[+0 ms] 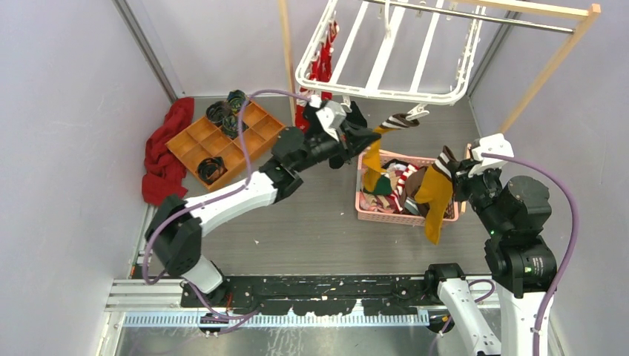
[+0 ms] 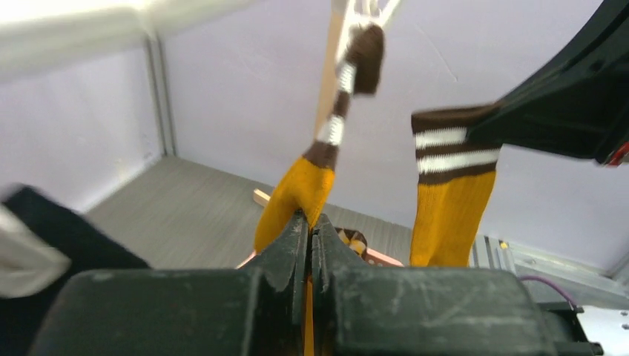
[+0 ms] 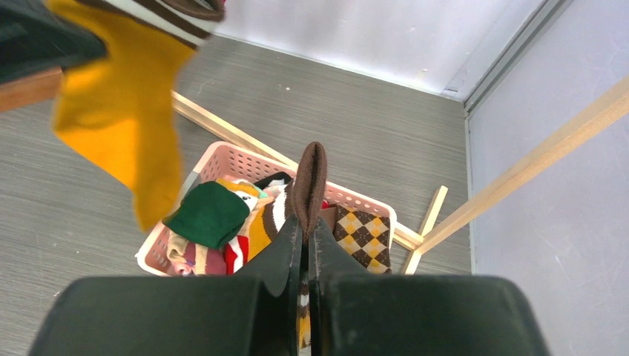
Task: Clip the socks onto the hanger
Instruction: Rotate the hanger at the clothesline.
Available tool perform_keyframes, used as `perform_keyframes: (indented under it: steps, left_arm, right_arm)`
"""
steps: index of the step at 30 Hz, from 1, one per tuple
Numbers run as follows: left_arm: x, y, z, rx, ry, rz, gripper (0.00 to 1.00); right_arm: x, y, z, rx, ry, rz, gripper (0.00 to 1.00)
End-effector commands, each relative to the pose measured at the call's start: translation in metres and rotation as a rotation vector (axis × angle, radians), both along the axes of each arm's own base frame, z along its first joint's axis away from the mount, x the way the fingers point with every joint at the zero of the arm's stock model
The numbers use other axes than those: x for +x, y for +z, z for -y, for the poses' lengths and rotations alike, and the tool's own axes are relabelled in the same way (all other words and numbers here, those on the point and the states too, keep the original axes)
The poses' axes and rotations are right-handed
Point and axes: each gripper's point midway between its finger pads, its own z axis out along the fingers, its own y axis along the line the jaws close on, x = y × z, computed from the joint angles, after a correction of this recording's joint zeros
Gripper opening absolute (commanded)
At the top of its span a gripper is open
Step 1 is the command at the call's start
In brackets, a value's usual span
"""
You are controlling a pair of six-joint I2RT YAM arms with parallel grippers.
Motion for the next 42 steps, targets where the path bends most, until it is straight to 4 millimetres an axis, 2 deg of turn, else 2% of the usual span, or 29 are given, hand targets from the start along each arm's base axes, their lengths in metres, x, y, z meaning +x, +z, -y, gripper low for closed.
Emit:
perform_keyframes:
  steps: [1,9,18,24,27,35,42]
  left_arm:
    - [-0.006,0.05,-0.039,-0.049,0.031,0.057,0.0]
    - [0.029,0.054,-0.1,-0.012,0.163,0.008,0.0]
    - [0.072,0.051,-0.147,-0.002,0.245,-0.073,0.0]
    - [0.113,0.044,-0.181,-0.017,0.322,-0.148,0.0]
    - [0.131,0.043,-0.19,-0.022,0.338,-0.175,0.0]
    - [0.175,0.04,-0.206,-0.05,0.388,-0.233,0.0]
    - [0.208,0.048,-0.208,-0.079,0.402,-0.246,0.0]
  right_arm:
    - [0.002,0.017,-0.009,0.031,0.042,0.071,0.01]
    - [-0.002,0.022,-0.023,0.05,0.121,0.088,0.01]
    - [-0.014,0.032,-0.051,0.053,0.296,0.127,0.01]
    - [-0.019,0.034,-0.07,0.055,0.418,0.124,0.01]
    - [-0.024,0.04,-0.084,0.066,0.513,0.145,0.01]
    - [-0.008,0.067,-0.102,0.088,0.636,0.22,0.01]
    - [0.006,0.087,-0.11,0.11,0.689,0.271,0.01]
